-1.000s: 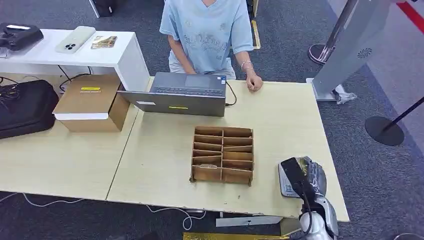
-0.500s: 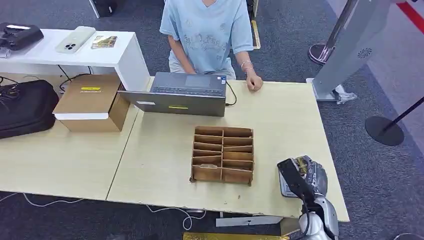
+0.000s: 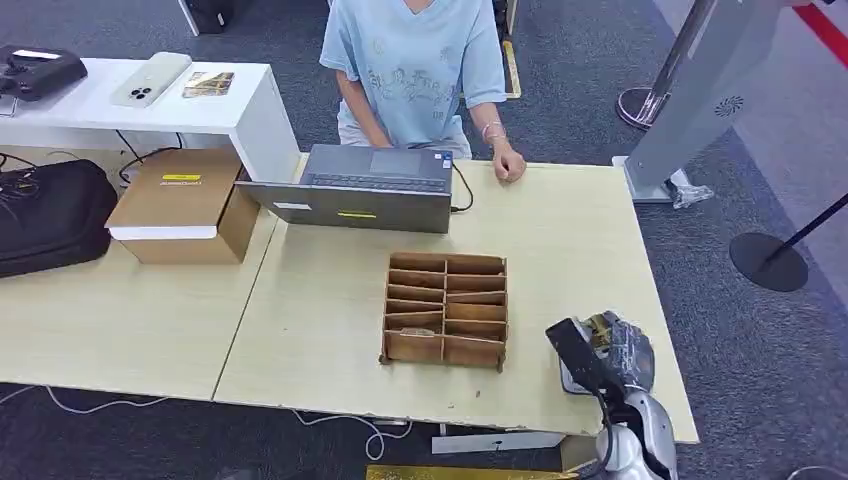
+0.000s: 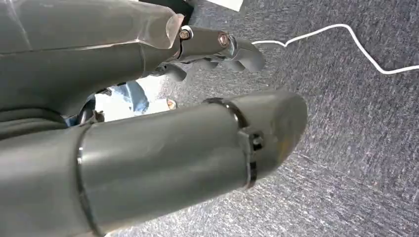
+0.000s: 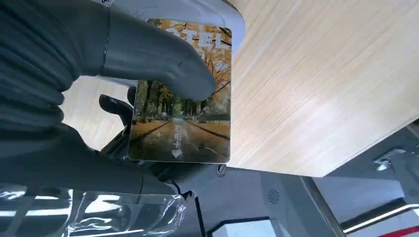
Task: Pass the card to the sensor for recognition and then transmit it.
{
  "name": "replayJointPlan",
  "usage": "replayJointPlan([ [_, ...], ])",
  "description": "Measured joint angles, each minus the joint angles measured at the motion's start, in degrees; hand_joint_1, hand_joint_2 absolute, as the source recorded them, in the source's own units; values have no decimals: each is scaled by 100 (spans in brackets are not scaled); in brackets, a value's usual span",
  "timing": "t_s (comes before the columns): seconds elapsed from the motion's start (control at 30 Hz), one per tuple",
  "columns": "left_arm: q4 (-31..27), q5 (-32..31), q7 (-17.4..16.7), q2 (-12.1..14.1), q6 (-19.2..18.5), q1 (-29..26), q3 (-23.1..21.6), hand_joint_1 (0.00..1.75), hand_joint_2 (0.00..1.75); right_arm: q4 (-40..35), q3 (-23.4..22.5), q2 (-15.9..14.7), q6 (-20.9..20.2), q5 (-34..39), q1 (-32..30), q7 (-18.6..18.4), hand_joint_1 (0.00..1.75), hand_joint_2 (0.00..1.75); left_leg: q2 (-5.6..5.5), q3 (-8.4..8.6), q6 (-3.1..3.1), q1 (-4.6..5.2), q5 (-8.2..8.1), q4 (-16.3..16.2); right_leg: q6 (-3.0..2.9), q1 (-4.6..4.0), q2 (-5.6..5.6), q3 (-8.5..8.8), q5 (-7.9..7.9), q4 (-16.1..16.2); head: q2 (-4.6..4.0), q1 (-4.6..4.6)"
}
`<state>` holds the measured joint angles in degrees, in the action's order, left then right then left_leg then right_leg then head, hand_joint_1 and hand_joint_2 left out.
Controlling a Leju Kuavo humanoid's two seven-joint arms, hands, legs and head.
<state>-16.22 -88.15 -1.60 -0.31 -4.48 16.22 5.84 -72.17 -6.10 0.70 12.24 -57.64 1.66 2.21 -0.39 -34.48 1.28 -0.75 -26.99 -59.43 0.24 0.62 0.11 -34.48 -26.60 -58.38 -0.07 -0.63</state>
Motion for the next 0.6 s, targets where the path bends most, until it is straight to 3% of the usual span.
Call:
replayJointPlan([
  [0.27,0,-13,79,2,-20,5,-118,0,0,223,155,0,103,-636,101,-183,175,175,1,2,0,-1,0,0,0,0,1,1,0,0,-2,0],
  [0.6,0,-13,225,66,-26,9,-372,0,0,531,350,0,-133,-841,247,-157,175,175,2,5,0,-1,0,0,0,-1,0,4,0,-1,0,0],
])
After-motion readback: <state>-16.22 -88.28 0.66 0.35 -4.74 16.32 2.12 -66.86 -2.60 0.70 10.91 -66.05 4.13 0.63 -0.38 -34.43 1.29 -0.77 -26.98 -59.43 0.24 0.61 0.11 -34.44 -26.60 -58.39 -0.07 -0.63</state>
